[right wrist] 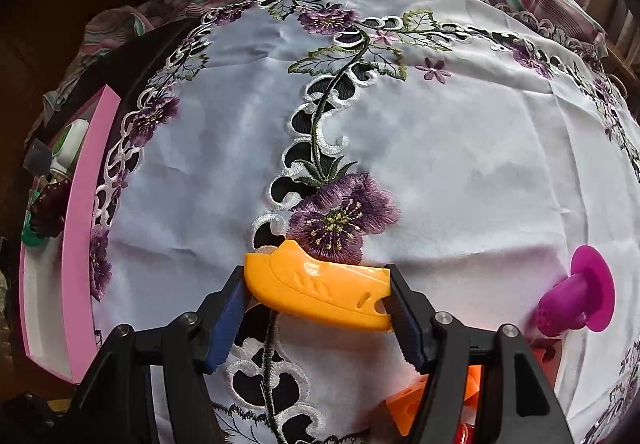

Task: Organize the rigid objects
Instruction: 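Carry the yellow egg over the tray with the left tool, then lower the yellow egg into the tray and open the left tool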

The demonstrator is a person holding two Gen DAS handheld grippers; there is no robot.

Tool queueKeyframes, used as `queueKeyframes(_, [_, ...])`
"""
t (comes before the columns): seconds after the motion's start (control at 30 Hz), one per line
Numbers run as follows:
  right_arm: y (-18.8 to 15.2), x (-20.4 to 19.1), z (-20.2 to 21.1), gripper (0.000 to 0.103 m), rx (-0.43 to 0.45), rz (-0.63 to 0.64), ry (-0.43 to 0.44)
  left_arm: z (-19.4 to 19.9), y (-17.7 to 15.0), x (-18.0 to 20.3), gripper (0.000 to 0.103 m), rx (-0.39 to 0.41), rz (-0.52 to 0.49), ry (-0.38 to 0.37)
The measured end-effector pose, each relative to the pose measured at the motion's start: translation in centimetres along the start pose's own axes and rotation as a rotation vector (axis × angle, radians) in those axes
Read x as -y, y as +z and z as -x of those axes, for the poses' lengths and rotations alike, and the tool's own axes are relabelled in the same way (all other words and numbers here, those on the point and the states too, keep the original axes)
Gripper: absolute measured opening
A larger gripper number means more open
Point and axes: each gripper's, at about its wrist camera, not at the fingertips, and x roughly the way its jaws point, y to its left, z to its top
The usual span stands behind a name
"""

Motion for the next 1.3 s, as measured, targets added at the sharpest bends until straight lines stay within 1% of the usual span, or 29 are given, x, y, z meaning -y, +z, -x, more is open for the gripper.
queueKeyframes(0.1, [0.0,-0.3,0.0,0.067,0.005,0.017,-0.022,1.5,0.5,-0.8,0.043,0.031,0.033,0.013])
queueKeyframes(0.2, [0.0,-0.3,-0.1,0.067,0.008,0.02,-0.024,2.9,0.9,-2.2,0.043,0.056,0.075,0.043])
queueKeyframes(0.37, [0.0,-0.4,-0.3,0.067,0.014,0.043,-0.041,4.9,0.4,-5.4,0.043,0.073,0.155,0.142])
queueKeyframes(0.63, [-0.6,-0.1,-0.2,0.067,0.018,0.054,-0.049,5.8,-2.3,-12.4,0.043,0.022,0.337,0.306])
queueKeyframes(0.73, [-0.6,0.0,-0.2,0.067,0.018,0.055,-0.05,5.8,-3.3,-15.4,0.043,-0.022,0.418,0.369])
queueKeyframes(0.83, [-0.6,0.0,-0.2,0.067,0.018,0.056,-0.052,5.0,-4.1,-17.9,0.043,-0.065,0.476,0.421])
queueKeyframes(0.97, [-0.5,0.1,-0.3,0.067,0.018,0.058,-0.055,3.8,-4.7,-19.7,0.043,-0.09,0.493,0.473])
queueKeyframes(1.03, [-0.4,0.2,-0.3,0.067,0.018,0.057,-0.053,3.6,-4.3,-20.1,0.044,-0.075,0.471,0.518])
queueKeyframes(1.1, [-0.4,0.2,-0.4,0.067,0.018,0.059,-0.053,3.1,-4.0,-20.6,0.044,-0.071,0.464,0.527])
queueKeyframes(1.17, [-0.4,0.2,-0.5,0.067,0.017,0.061,-0.053,2.8,-3.8,-20.7,0.043,-0.075,0.437,0.565])
queueKeyframes(1.2, [-0.3,0.2,-0.5,0.067,0.017,0.06,-0.052,2.8,-3.7,-20.8,0.044,-0.078,0.435,0.571])
queueKeyframes(1.3, [-0.3,0.1,-0.5,0.067,0.016,0.062,-0.054,3.4,-3.9,-21.1,0.045,-0.06,0.462,0.552])
